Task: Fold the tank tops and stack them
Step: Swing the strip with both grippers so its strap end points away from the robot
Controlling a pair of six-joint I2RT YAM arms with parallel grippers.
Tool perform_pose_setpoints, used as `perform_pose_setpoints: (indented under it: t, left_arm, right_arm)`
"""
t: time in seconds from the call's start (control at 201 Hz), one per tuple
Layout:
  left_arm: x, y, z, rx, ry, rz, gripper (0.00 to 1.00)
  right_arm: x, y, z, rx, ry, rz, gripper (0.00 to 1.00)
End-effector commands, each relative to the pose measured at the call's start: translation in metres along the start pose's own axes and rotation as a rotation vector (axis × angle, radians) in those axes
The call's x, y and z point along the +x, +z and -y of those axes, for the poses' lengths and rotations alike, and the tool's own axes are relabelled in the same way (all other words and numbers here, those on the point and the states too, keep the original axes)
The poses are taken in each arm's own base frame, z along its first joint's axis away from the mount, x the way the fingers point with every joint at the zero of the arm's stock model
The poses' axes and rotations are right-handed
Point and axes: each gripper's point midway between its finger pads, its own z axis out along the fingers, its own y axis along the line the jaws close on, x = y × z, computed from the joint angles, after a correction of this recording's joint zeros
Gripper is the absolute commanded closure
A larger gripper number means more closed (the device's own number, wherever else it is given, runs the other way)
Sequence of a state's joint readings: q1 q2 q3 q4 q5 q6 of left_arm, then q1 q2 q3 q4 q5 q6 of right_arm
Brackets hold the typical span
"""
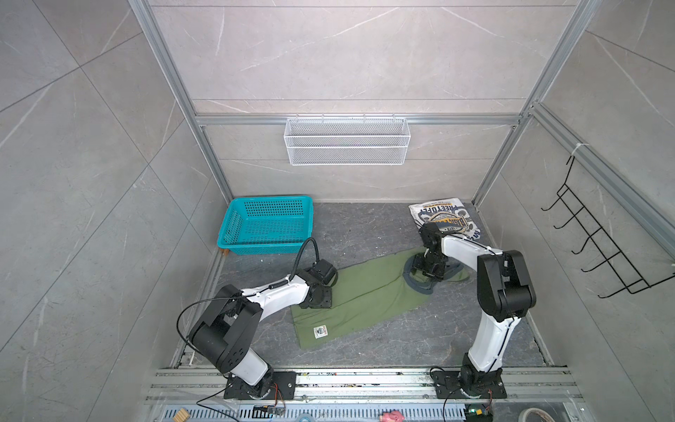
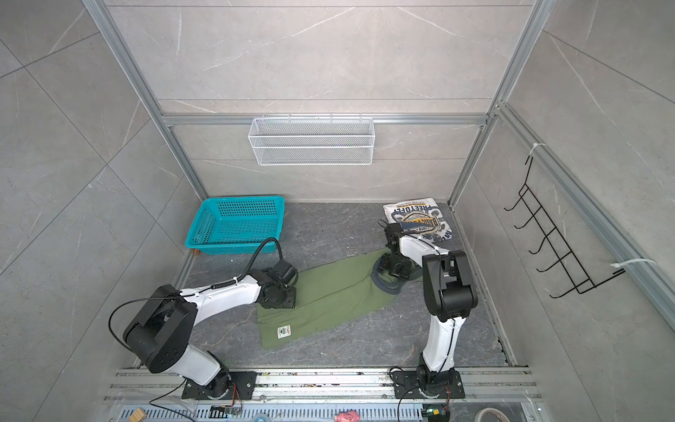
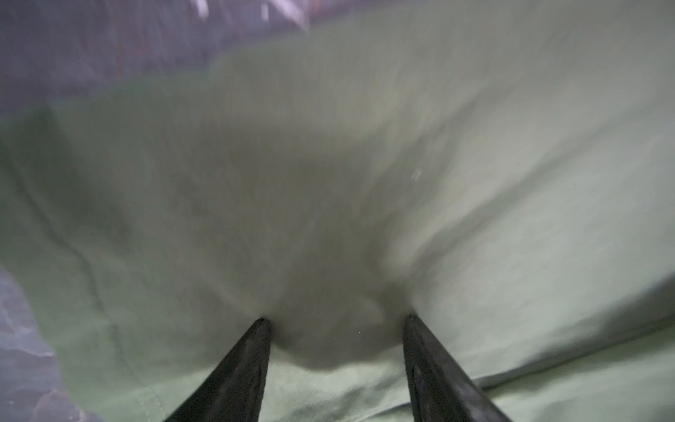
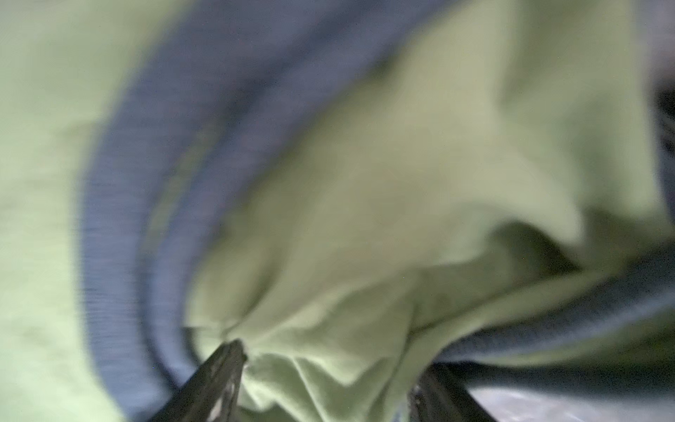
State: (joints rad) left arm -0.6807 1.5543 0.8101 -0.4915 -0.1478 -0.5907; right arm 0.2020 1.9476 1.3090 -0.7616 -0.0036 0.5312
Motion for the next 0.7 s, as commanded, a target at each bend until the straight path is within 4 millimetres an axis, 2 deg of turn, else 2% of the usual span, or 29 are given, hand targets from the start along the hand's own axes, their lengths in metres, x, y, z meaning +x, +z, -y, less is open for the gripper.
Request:
perform_pose_setpoints:
  t: [0.0, 0.189, 0.403, 0.513, 0.697]
  left_arm:
    - [0.028, -0.003, -0.004, -0.007, 0.016, -0.045, 0.39]
    - [0.082, -0.014, -0.014, -0.066, -0.007, -0.103, 0.39]
    - [0.143, -0.018, -0.019, -0.103, -0.019, -0.164, 0.39]
    - [0.158, -0.022, -0.021, -0.109, -0.018, -0.165, 0.39]
    - [0.168, -0.022, -0.021, -0.115, -0.023, -0.161, 0.39]
  right_arm:
    - [0.018, 0.019, -0.029, 0.007, -0.054, -0.065, 0.3]
    - [0.032, 0.02, -0.081, 0.013, -0.177, -0.069, 0.3]
    - [0.038, 0.032, -0.128, 0.031, -0.284, -0.088, 0.3]
    - [0.024, 0.037, -0.141, 0.043, -0.299, -0.081, 0.3]
    - [-0.022, 0.04, -0.148, 0.068, -0.311, -0.052, 0.29]
